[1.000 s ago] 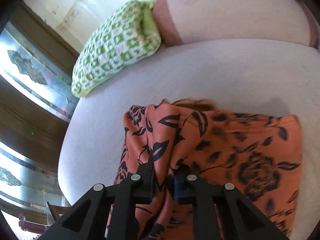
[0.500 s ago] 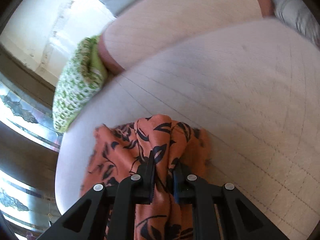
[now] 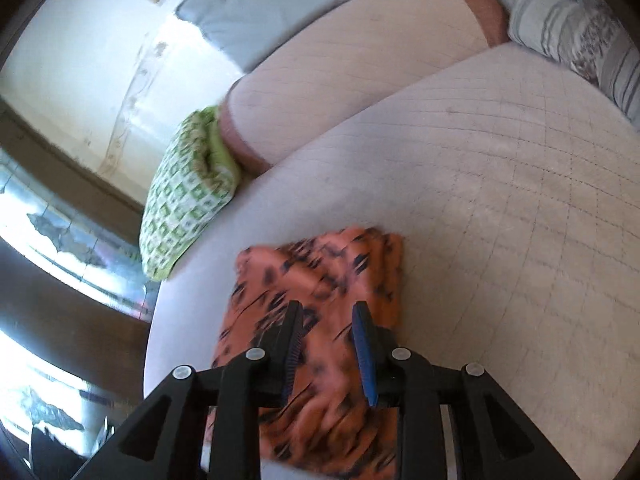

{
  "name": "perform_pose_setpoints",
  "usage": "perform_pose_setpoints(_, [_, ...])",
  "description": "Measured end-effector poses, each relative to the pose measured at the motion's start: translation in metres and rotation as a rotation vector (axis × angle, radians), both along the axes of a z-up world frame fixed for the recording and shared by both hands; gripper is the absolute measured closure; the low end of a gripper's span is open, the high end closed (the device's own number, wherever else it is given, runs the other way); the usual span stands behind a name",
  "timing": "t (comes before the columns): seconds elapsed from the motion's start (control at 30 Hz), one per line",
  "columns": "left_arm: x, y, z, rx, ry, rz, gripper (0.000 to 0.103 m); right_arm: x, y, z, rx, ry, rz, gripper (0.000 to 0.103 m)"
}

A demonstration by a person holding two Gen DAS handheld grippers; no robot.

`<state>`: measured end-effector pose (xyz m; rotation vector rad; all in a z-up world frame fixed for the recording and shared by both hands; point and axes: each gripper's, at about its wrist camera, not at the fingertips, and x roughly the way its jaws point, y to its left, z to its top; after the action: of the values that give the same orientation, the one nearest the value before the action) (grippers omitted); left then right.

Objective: Fold small clothes
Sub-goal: 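Fold the grasped side over the bundle with the right gripper and release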

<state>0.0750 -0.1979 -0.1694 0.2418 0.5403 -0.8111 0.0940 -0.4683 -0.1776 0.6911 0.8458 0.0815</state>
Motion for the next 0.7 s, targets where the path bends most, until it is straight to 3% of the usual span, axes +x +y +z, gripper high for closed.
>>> perform_pose_setpoints(0.17, [0.033, 0.012, -0.009, 0.131, -0.017, 0.141, 0.026, -0.005, 0.055, 0.005, -0.010, 0.012, 0.074, 0.075])
perform_pose_setpoints(0.33, [0.059, 0.021, -0.039, 0.218, 0.094, 0.221, 0.026, -0.009, 0.075, -0.025, 0.039, 0.045, 0.020, 0.075])
perform_pose_setpoints(0.47, [0.064, 0.009, -0.088, 0.325, 0.233, 0.194, 0.026, -0.015, 0.063, -0.082, 0.157, 0.144, -0.103, 0.075])
perform_pose_setpoints(0.53, [0.059, 0.003, -0.101, 0.333, 0.217, 0.171, 0.026, -0.018, 0.060, -0.098, 0.212, 0.142, -0.110, 0.075])
perform_pose_setpoints(0.6, [0.055, -0.004, -0.103, 0.357, 0.192, 0.148, 0.026, -0.019, 0.056, -0.095, 0.208, 0.136, -0.094, 0.076])
perform_pose_setpoints(0.7, [0.057, -0.017, -0.111, 0.418, 0.215, 0.117, 0.026, -0.021, 0.050, -0.100, 0.220, 0.139, -0.086, 0.078])
